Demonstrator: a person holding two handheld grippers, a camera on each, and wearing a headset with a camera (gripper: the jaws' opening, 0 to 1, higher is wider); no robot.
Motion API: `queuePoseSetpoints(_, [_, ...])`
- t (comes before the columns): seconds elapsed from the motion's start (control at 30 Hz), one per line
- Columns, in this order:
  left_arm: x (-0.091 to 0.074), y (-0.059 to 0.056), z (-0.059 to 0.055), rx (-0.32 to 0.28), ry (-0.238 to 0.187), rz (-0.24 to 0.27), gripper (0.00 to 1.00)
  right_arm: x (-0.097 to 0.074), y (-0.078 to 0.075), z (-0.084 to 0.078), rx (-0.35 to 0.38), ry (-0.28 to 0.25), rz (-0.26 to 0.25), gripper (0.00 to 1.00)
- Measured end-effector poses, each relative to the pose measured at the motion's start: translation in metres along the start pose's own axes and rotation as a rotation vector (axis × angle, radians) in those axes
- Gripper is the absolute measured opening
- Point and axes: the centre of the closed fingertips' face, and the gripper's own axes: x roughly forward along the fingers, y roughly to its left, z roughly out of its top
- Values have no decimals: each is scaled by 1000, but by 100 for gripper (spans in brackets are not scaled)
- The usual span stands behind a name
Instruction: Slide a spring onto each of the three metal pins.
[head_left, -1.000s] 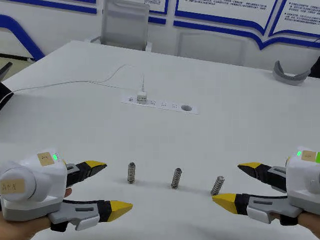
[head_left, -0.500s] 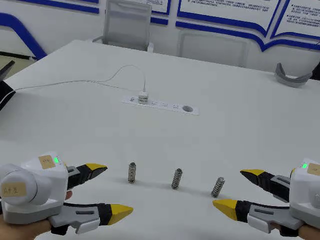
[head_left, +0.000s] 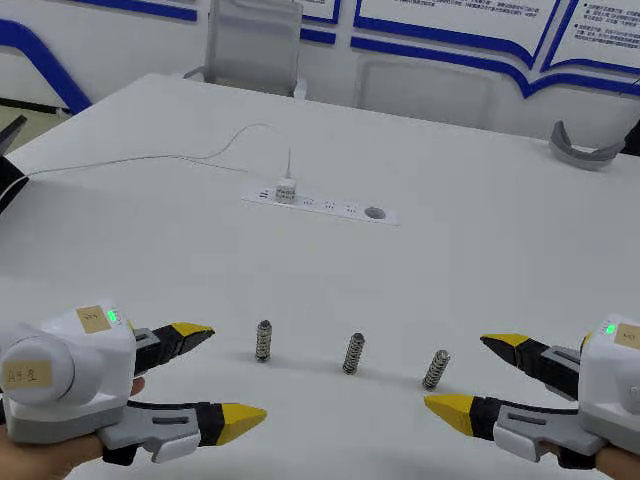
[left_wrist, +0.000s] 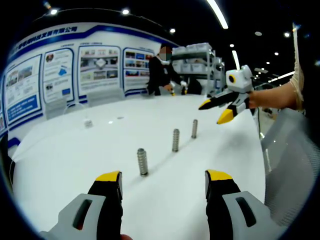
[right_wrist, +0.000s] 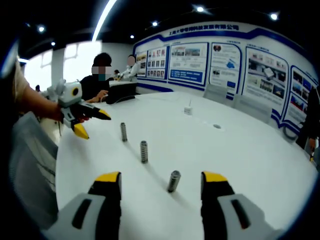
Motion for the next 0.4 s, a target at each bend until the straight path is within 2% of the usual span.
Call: queuePoseSetpoints(0.4, [-3, 1, 1, 0, -3, 5, 68, 1, 1, 2, -3, -6, 1, 66])
